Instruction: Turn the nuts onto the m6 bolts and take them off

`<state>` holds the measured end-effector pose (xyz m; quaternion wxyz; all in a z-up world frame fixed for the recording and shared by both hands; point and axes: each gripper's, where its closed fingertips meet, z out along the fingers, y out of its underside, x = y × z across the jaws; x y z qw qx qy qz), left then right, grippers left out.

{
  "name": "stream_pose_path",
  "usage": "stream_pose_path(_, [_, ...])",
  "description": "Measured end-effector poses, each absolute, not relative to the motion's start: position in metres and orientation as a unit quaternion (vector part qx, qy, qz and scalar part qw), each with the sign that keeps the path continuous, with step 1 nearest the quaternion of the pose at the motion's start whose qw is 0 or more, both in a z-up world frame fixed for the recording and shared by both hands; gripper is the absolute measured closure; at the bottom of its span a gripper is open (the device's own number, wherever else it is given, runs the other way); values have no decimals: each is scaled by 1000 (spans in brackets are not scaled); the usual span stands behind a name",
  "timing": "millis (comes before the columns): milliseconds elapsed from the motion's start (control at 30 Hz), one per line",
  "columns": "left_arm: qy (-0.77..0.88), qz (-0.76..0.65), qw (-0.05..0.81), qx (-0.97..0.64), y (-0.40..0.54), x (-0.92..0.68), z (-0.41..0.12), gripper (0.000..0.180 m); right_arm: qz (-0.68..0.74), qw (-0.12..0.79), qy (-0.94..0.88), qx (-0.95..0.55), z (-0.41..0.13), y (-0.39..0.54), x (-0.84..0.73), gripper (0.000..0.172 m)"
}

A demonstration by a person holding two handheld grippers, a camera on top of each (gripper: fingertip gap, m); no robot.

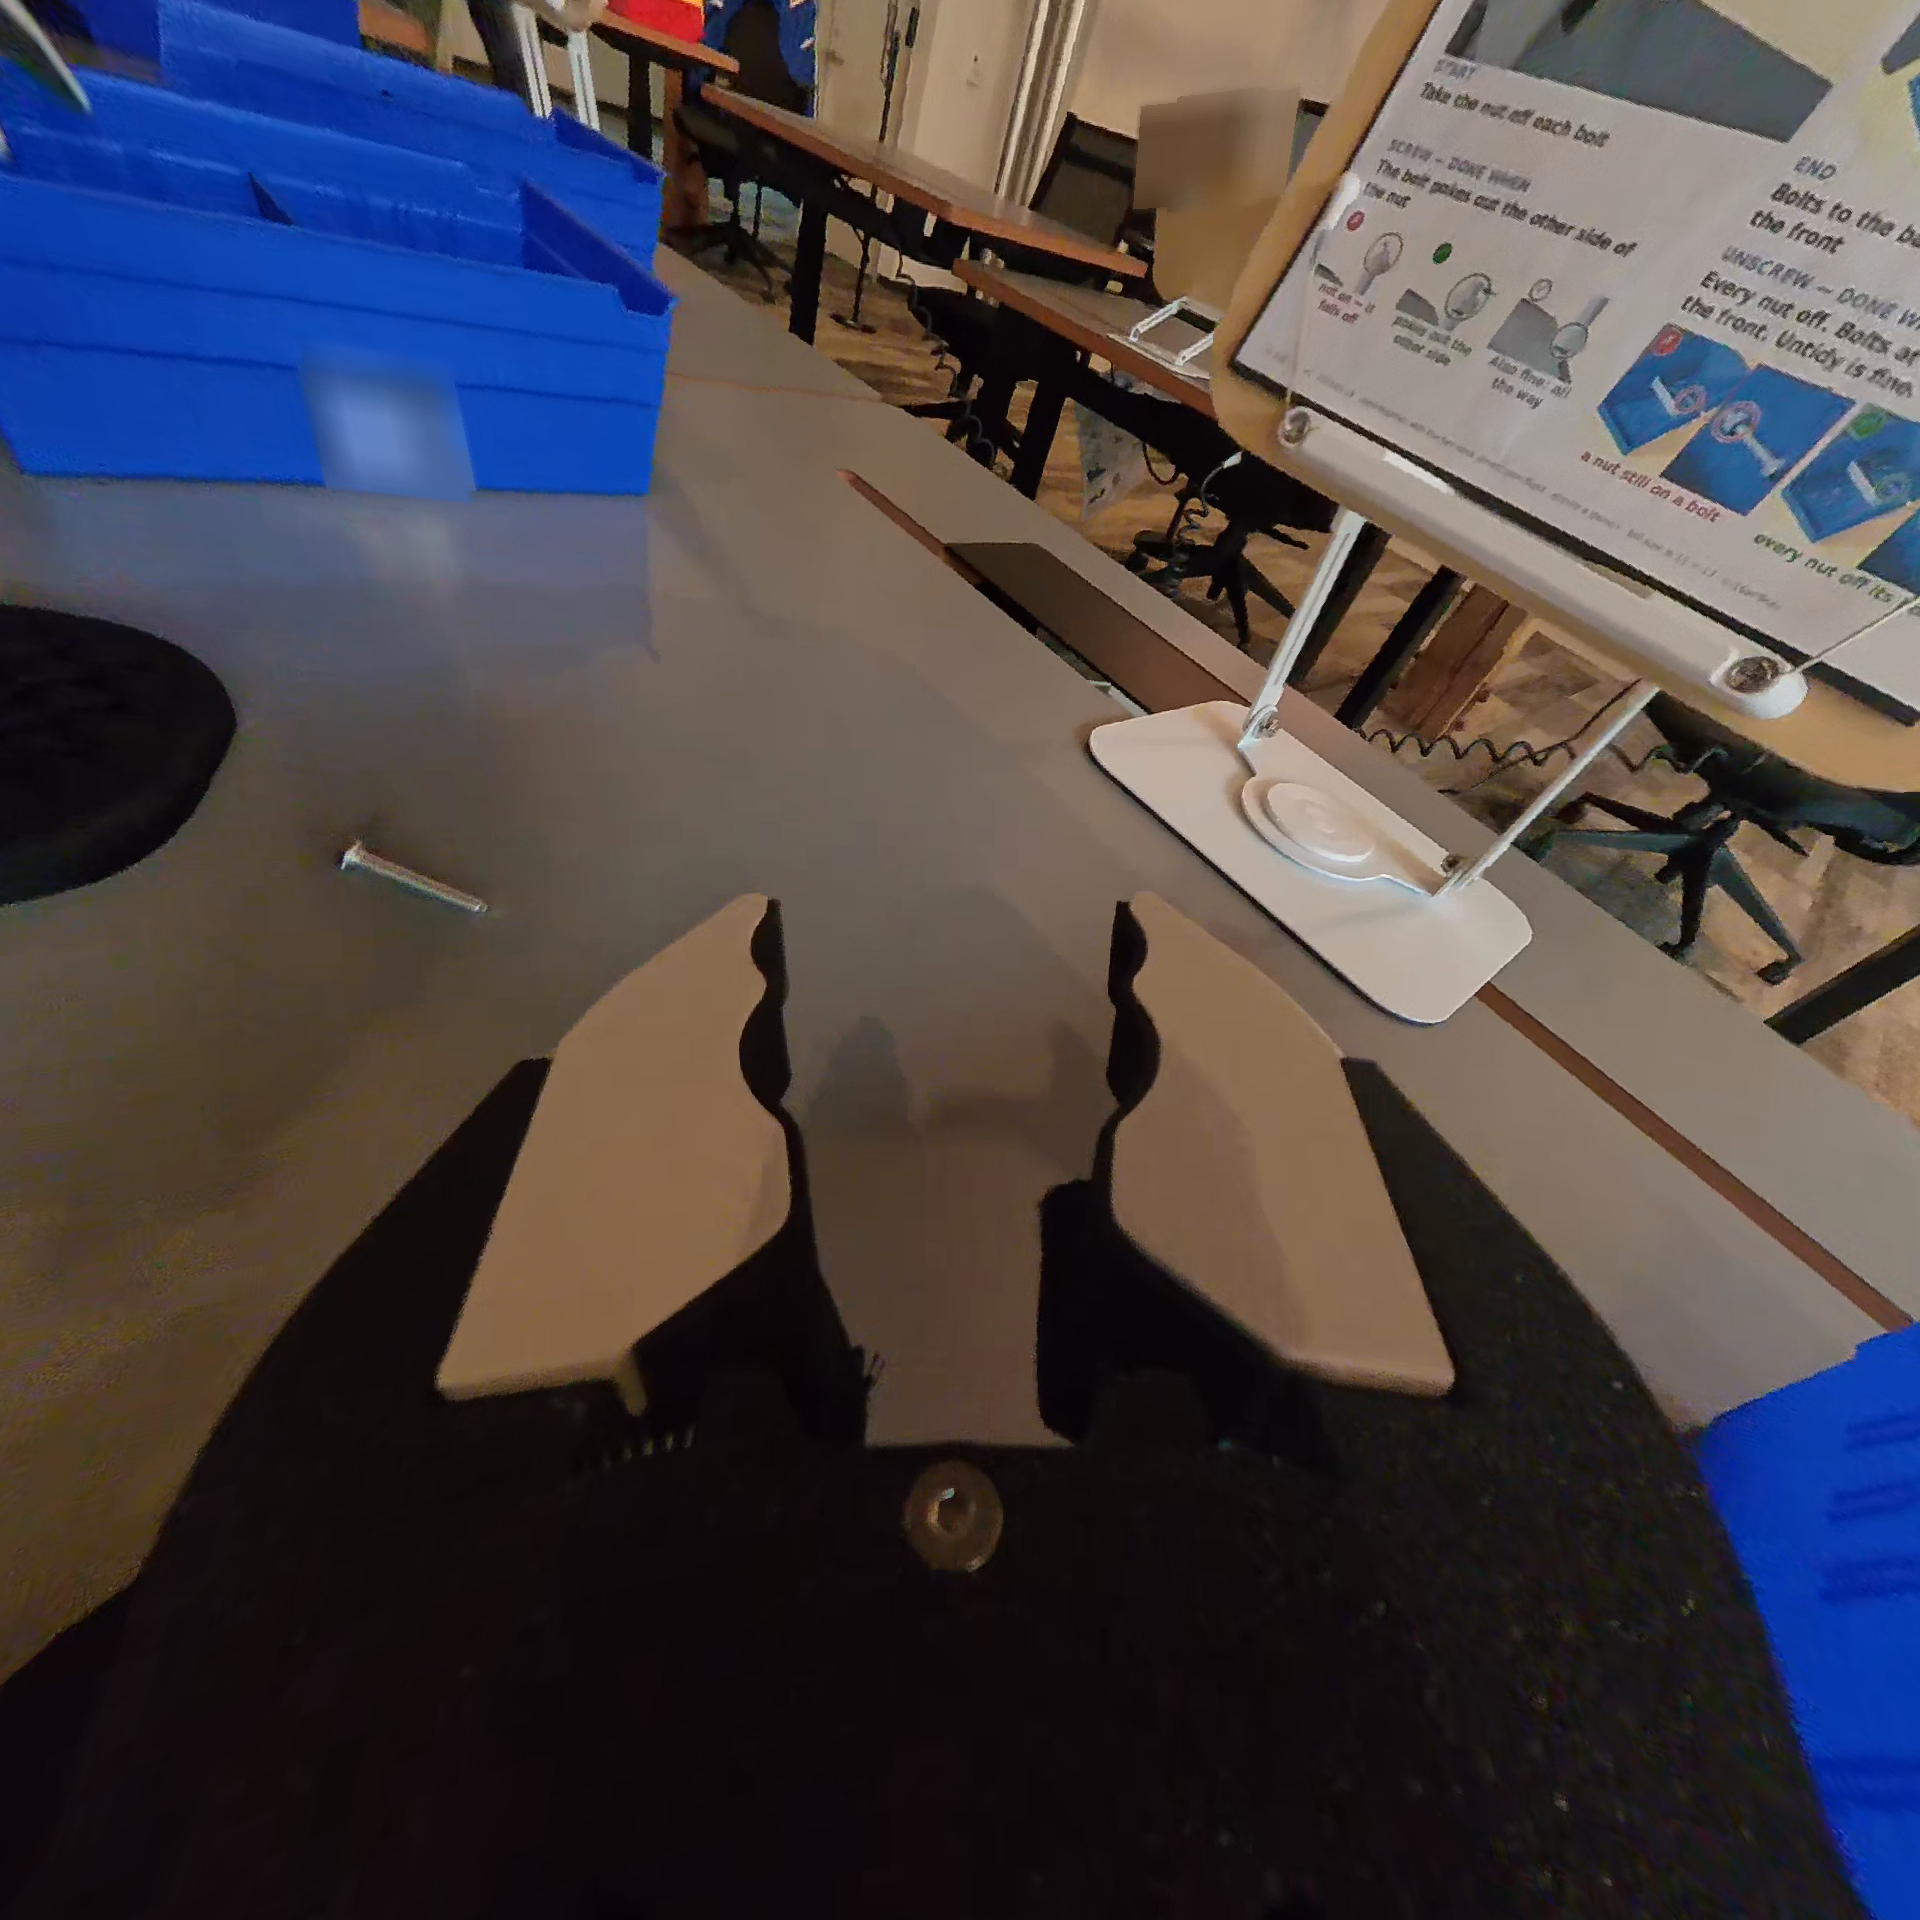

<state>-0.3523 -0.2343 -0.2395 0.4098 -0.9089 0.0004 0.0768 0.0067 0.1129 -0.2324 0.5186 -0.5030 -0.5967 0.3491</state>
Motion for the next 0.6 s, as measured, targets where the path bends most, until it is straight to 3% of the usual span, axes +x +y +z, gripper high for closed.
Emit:
stream_pose_path(300, [-5, -17, 251, -968, -219, -385, -309, 138, 347, 515, -593, -512, -237, 119, 9, 112])
stream_pose_path(600, [4, -42, 198, -979, -209, -390, -339, 144, 333, 521, -610, -496, -236, 114, 7, 111])
